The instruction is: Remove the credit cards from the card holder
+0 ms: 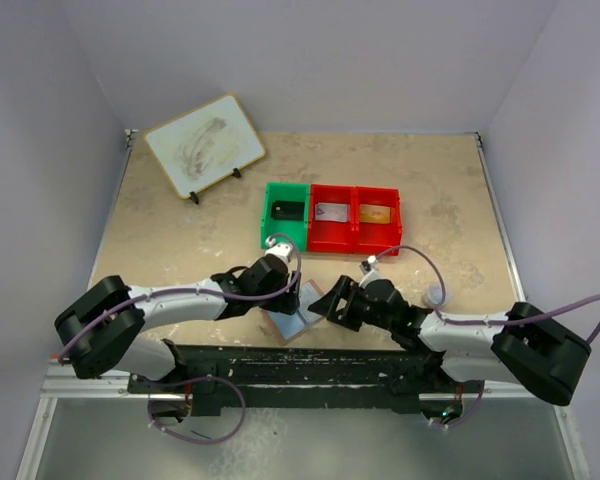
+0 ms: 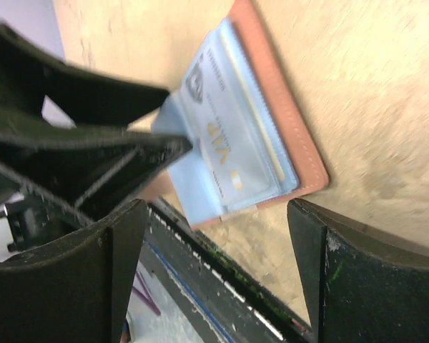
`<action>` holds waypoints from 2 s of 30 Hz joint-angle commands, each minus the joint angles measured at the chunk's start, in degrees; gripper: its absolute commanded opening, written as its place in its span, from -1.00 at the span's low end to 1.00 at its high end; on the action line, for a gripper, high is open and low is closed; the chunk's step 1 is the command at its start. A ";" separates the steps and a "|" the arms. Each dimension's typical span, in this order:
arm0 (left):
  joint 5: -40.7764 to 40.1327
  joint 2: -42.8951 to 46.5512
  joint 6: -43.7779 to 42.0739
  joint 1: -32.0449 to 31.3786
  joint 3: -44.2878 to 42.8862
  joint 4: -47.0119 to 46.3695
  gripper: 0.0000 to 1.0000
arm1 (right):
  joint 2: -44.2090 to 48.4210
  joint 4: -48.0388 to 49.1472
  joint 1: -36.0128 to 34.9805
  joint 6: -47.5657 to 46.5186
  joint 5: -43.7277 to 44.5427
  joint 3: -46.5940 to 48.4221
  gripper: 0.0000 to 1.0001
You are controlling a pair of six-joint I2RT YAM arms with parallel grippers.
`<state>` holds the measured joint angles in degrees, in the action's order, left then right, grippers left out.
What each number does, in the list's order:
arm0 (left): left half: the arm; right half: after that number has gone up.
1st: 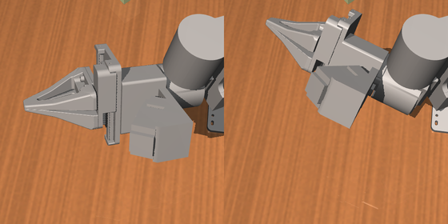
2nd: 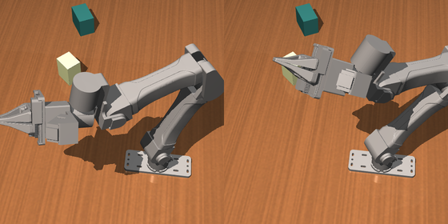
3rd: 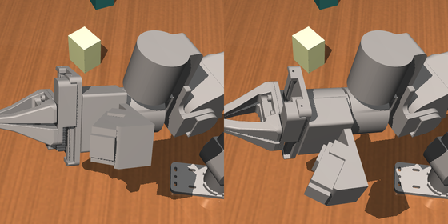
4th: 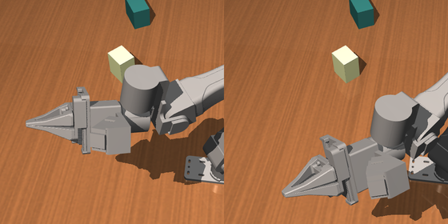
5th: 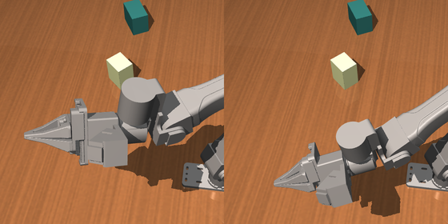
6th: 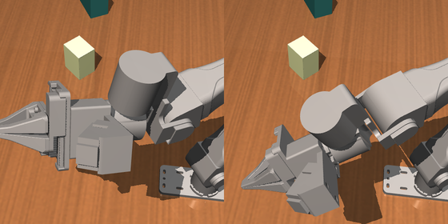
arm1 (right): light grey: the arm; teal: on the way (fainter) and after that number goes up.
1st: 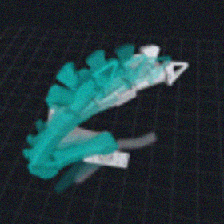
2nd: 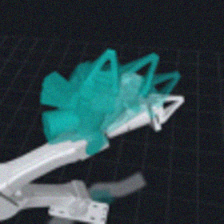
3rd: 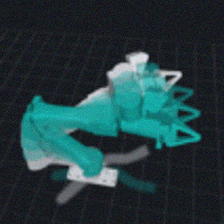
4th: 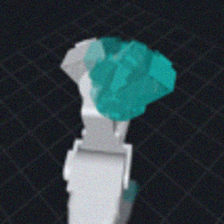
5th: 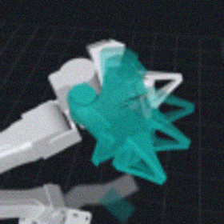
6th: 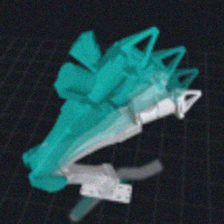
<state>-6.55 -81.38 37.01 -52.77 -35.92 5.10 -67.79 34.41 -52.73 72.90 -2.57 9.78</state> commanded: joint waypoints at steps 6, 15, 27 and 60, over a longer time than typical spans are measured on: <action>-1.94 6.41 9.05 -6.82 7.49 -2.82 0.26 | -6.02 -3.65 5.59 -7.73 -3.38 6.05 0.67; -7.13 7.71 20.53 -18.15 9.76 -7.40 0.18 | -16.79 -7.58 5.80 -17.55 -8.86 17.19 0.65; -16.46 -2.66 25.56 -25.86 3.95 -14.53 0.20 | -28.02 -8.18 5.70 -26.71 -14.72 27.85 0.59; -32.02 22.76 22.65 -20.79 8.53 -0.27 0.20 | 1.61 -5.54 3.42 -8.05 -1.85 9.10 0.22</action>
<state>-43.33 -60.01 61.91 -74.50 -27.59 11.94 -66.48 21.76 -47.92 62.24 -3.03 18.15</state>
